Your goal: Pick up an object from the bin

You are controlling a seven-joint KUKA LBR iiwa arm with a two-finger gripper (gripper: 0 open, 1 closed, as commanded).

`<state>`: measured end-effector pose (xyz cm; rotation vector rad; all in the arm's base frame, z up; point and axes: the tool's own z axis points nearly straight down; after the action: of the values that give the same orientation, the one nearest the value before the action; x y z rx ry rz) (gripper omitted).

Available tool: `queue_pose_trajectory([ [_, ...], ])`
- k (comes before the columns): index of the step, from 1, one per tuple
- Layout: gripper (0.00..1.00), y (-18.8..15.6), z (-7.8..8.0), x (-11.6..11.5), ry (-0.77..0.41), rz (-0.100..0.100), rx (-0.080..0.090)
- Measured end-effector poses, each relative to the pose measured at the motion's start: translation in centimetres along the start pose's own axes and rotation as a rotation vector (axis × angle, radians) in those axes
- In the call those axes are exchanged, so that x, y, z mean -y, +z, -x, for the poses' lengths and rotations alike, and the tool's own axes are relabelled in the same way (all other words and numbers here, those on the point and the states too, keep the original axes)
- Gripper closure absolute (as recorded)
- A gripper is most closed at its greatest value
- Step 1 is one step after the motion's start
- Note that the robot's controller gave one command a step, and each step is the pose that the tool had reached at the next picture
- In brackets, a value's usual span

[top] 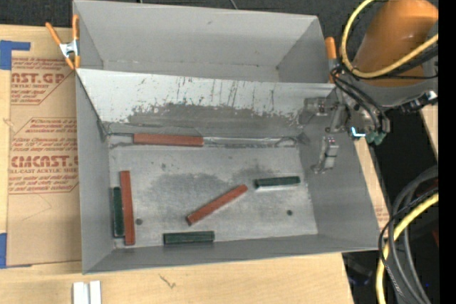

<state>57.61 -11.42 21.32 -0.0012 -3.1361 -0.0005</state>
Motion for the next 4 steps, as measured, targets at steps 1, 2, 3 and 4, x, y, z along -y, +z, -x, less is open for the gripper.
queue_pose_trajectory([
  [1,0.0,-0.5,0.2,0.0,-0.001,-0.001,0.008],
  [2,0.0,4.6,-0.6,-0.2,0.059,0.0,0.014],
  [3,1.0,14.2,1.2,-1.0,-0.184,-0.001,0.006],
  [4,0.0,14.2,1.3,-1.0,-0.184,-0.002,0.01],
])
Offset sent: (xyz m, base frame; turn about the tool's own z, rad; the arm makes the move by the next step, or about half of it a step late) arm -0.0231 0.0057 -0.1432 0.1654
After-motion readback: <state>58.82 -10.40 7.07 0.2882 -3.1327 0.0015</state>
